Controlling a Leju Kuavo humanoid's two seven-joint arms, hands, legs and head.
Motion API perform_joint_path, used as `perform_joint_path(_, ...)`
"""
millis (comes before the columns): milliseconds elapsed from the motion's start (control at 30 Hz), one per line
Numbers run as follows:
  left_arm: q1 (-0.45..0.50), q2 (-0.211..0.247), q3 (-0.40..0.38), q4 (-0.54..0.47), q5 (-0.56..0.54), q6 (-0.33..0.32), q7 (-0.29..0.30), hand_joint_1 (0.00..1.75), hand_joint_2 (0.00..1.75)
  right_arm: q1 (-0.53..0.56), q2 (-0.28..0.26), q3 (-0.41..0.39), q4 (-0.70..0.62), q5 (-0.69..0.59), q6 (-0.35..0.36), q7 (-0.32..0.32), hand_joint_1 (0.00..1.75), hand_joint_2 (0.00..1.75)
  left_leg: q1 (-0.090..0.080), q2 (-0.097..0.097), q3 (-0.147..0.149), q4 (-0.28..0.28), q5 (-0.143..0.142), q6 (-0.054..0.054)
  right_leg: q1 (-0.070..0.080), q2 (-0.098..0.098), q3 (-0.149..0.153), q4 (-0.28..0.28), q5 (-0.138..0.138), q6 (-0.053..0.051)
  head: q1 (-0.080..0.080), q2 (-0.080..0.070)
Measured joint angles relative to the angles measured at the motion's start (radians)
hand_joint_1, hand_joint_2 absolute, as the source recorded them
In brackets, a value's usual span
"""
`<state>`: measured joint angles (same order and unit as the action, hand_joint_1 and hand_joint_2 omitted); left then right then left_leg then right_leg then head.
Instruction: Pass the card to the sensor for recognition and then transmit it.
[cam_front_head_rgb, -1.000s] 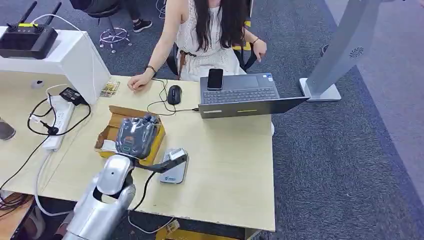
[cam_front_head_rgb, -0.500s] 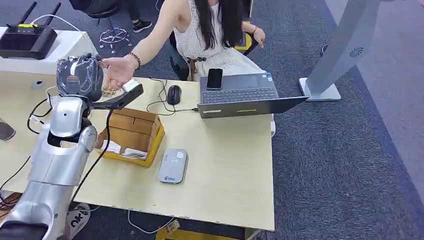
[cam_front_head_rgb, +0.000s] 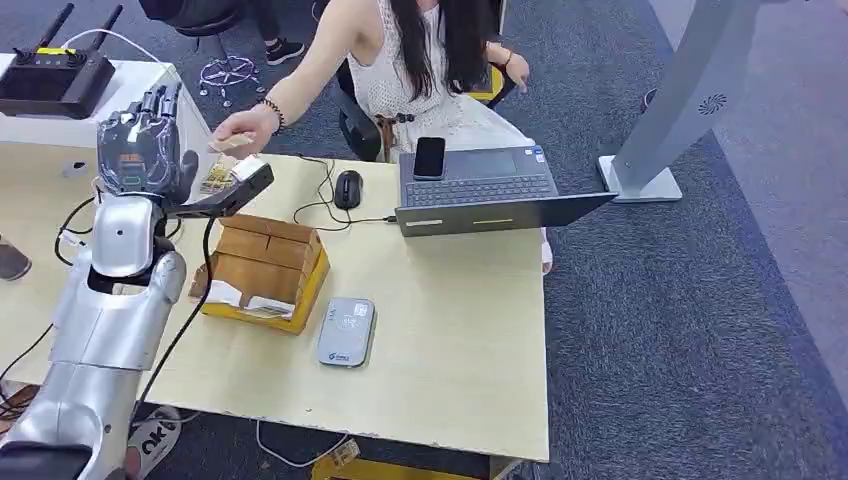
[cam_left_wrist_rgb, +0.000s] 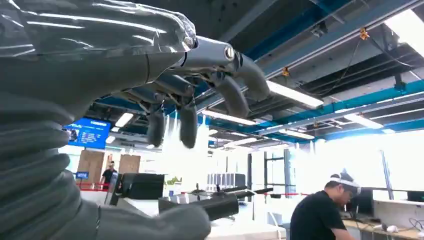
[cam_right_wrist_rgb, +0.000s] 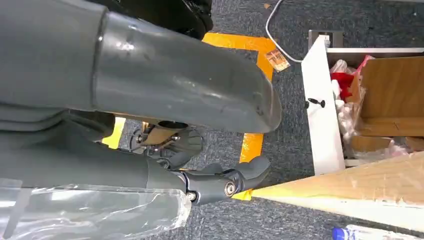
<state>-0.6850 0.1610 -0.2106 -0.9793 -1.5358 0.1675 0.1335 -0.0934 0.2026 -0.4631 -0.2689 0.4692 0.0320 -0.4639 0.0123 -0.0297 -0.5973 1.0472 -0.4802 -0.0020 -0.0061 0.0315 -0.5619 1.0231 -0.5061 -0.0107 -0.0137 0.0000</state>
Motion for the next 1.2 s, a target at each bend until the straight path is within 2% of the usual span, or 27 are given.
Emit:
perform_joint_path(100,0.030,-0.005,0.002,-0.037,0.008,0.007,-0.034,0.00,1.75,0.000,0.000,-0.005,0.000,-0.005,-0.001,0.000,0.00,0.00,0.000,0.000,0.000,0.000,0.000,0.000,0.000,0.000,0.000,0.000,0.000,0.000,0.000,0.000)
perform_joint_path(200,0.095,-0.021,0.002,-0.124,0.046,0.008,-0.079,0.00,1.75,0.002,0.000,-0.010,0.000,-0.016,-0.006,-0.007,0.00,0.00,0.000,0.000,0.000,0.000,0.000,0.000,0.000,0.000,0.000,0.000,0.000,0.000,0.000,0.000)
perform_joint_path(333,0.256,-0.044,-0.010,-0.298,0.076,0.011,-0.136,0.00,1.75,0.009,0.000,-0.030,0.000,-0.037,-0.021,-0.026,0.00,0.00,-0.001,0.002,0.000,0.000,-0.003,0.001,-0.001,0.003,-0.001,-0.001,-0.001,0.001,0.000,0.000)
perform_joint_path(433,0.392,-0.050,-0.045,-0.427,0.079,0.017,-0.140,0.00,1.75,0.019,-0.001,-0.051,-0.001,-0.045,-0.022,-0.037,0.00,0.00,-0.001,0.003,-0.001,0.000,-0.003,0.001,-0.001,0.003,-0.002,-0.001,-0.001,0.001,0.000,0.000)
perform_joint_path(633,0.572,-0.044,-0.087,-0.546,0.093,0.002,-0.150,0.00,1.75,0.032,-0.003,-0.085,-0.003,-0.053,-0.022,-0.043,0.00,0.00,0.000,0.002,-0.001,0.000,-0.004,0.001,0.000,0.002,-0.002,-0.001,-0.002,0.000,0.000,0.000)
perform_joint_path(833,0.643,-0.024,-0.095,-0.564,0.121,-0.091,-0.114,0.00,1.75,0.036,-0.004,-0.109,-0.006,-0.039,-0.031,-0.043,0.00,0.00,0.000,0.002,-0.001,0.000,-0.003,0.001,0.000,0.002,-0.002,-0.001,-0.002,0.000,0.000,0.000)
perform_joint_path(1200,0.614,-0.006,-0.095,-0.497,0.176,-0.183,-0.095,0.00,1.75,0.034,-0.005,-0.127,-0.011,-0.008,-0.034,-0.039,0.00,0.00,0.000,0.001,-0.001,0.000,-0.002,0.001,0.000,0.001,-0.001,-0.001,-0.001,0.000,0.000,0.000)
